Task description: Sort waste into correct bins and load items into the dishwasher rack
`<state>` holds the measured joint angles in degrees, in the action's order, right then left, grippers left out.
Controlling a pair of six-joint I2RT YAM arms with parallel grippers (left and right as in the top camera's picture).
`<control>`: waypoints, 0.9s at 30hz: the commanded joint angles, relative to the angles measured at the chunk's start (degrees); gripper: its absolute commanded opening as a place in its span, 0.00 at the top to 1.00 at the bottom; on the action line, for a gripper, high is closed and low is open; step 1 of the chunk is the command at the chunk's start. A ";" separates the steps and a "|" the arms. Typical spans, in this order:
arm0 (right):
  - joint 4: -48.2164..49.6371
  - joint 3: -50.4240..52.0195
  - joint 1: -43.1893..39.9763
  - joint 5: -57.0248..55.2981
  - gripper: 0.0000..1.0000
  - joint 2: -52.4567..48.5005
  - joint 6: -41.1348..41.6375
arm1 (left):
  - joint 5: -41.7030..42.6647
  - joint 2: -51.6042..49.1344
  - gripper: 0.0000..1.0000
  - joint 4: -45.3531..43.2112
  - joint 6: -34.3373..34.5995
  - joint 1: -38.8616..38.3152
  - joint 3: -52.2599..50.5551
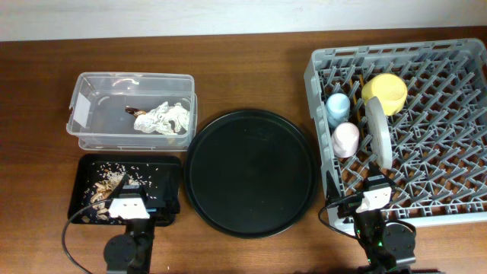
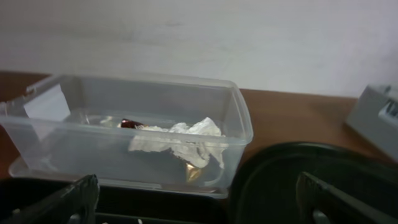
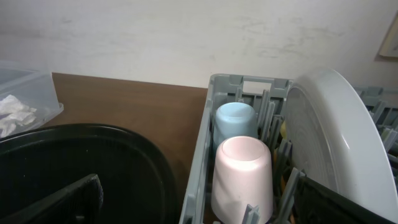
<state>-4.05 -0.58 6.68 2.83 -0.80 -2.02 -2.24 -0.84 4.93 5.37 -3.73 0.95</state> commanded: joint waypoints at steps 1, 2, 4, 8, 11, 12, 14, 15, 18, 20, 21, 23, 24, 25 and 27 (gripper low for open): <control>-0.26 0.26 -0.37 -0.09 0.01 0.55 -0.33 | 0.57 0.57 0.01 -0.13 -6.51 1.29 -0.44; -0.26 0.26 -0.37 -0.09 0.01 0.55 -0.33 | 0.96 0.57 0.01 -0.11 -6.51 2.12 -0.44; -0.26 0.26 -0.37 -0.09 0.01 0.55 -0.33 | 1.18 0.57 0.01 -0.11 -6.49 3.10 -0.44; -0.26 0.26 -0.37 -0.09 0.01 0.55 -0.33 | 1.14 0.57 0.01 -0.13 -6.49 3.17 -0.44; -0.26 0.26 -0.37 -0.09 0.01 0.55 -0.33 | 1.14 0.55 0.01 -0.13 -6.49 3.17 -0.44; -0.26 0.26 -0.37 -0.09 0.01 0.55 -0.33 | 1.14 0.50 0.01 -0.13 -6.49 3.17 -0.44; -0.26 0.26 -0.37 -0.09 0.01 0.55 -0.33 | 1.14 0.50 0.01 -0.13 -6.49 3.17 -0.44; -0.26 0.26 -0.37 -0.09 0.01 0.55 -0.33 | 1.14 0.50 0.01 -0.13 -6.49 3.17 -0.44; -0.26 0.26 -0.37 -0.09 0.01 0.55 -0.33 | 1.14 0.50 0.01 -0.13 -6.49 3.17 -0.44; -0.26 0.26 -0.37 -0.09 0.01 0.55 -0.33 | 1.14 0.50 0.01 -0.13 -6.49 3.17 -0.44; -0.26 0.26 -0.37 -0.09 0.01 0.55 -0.33 | 1.14 0.50 0.01 -0.13 -6.49 3.17 -0.44; -0.26 0.26 -0.37 -0.09 0.01 0.55 -0.33 | 1.14 0.50 0.01 -0.13 -6.49 3.17 -0.44; -0.26 0.26 -0.37 -0.09 0.01 0.55 -0.33 | 1.14 0.50 0.01 -0.13 -6.49 3.17 -0.44; -0.26 0.26 -0.37 -0.09 0.01 0.55 -0.33 | 1.14 0.50 0.01 -0.13 -6.49 3.17 -0.44; -0.26 0.26 -0.37 -0.09 0.01 0.55 -0.33 | 1.14 0.50 0.01 -0.13 -6.49 3.17 -0.44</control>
<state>-4.05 -0.58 6.68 2.81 -0.80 -1.98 -1.93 -0.84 4.93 -0.05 -0.86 0.95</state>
